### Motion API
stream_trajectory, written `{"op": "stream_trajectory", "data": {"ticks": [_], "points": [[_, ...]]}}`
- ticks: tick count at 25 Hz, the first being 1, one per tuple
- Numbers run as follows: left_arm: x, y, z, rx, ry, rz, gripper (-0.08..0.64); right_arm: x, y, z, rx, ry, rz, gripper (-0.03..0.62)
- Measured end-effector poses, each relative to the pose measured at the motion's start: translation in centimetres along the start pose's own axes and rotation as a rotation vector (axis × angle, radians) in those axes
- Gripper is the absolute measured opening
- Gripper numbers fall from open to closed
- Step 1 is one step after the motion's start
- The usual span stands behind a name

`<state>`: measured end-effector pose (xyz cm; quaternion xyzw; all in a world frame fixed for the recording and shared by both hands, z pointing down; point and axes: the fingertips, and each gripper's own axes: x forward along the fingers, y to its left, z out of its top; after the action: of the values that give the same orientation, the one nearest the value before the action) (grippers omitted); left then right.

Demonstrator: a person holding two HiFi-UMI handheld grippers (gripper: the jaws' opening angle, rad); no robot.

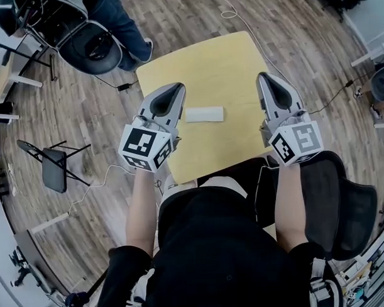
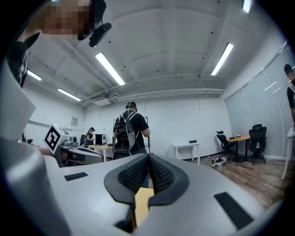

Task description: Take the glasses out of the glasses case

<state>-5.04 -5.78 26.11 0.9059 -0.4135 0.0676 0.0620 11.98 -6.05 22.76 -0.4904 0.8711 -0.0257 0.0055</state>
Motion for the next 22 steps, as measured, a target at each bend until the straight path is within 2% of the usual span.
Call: {"op": "stream_trajectory", "data": {"ticks": [4,8,13,17,22], "points": [[2.9,-0.8,-4.0,-0.013,0.091,-0.038,0.025,-0.2,-1.1,-4.2,0.04,0.08,-0.017,0.017],[4.2,-1.7,-8.3,-0.019,0.165,-0.072,0.026,-0.5,0.4,-8.3,0.075,0.153,0.003,0.017],[5.4,-3.6,-12.6,-0.018,0.222,-0.148,0.026,-1.3,1.7,-12.3,0.117,0.212,0.032,0.017],[6.5,-3.8,-15.6,-0.029,0.263,-0.163,0.025,-1.2,1.7,-15.1,0.152,0.258,0.038,0.017],[7.9,-3.9,-18.7,0.005,0.317,-0.186,0.026,-0.9,1.5,-18.4,0.17,0.327,0.029,0.017]]}}
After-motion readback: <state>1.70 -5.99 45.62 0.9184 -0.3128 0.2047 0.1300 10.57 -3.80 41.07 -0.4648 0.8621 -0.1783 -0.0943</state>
